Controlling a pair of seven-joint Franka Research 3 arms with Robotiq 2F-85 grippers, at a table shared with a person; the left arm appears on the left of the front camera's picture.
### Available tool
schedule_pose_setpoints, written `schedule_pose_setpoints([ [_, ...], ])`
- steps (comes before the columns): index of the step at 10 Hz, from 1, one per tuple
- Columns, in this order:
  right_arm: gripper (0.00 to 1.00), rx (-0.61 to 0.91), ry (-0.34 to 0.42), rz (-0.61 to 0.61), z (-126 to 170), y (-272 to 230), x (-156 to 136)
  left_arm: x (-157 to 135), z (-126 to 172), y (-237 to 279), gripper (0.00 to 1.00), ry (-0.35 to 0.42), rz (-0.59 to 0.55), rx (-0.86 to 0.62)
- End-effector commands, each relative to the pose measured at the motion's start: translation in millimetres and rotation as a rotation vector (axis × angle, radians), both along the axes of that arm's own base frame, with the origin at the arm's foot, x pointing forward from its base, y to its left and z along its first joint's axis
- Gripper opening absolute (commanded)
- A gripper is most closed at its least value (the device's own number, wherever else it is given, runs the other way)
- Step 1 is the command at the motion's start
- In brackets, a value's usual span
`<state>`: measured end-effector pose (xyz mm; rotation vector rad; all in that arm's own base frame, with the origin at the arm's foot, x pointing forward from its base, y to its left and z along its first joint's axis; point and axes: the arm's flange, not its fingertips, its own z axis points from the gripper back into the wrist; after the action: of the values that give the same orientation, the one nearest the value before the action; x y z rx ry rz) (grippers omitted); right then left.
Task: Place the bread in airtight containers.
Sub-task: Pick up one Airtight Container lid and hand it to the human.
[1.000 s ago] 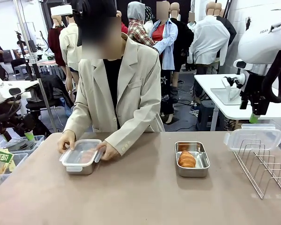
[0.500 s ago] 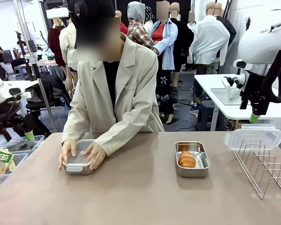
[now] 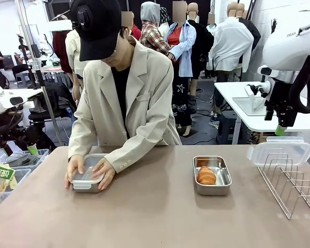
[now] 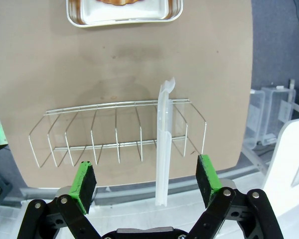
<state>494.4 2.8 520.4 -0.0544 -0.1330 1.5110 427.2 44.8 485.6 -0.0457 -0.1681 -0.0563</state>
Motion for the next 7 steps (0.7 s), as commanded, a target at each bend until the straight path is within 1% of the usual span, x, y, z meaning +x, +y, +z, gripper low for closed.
schedule_pose_setpoints([
  [1,1.00,0.005,0.006,0.000,0.0,-0.3,-0.6,0.5,0.8,-0.2,0.92,-0.009,0.013,-0.002],
  [7,1.00,0.005,0.006,0.000,0.0,-0.3,-0.6,0.5,0.8,-0.2,0.92,-0.009,0.013,-0.002],
])
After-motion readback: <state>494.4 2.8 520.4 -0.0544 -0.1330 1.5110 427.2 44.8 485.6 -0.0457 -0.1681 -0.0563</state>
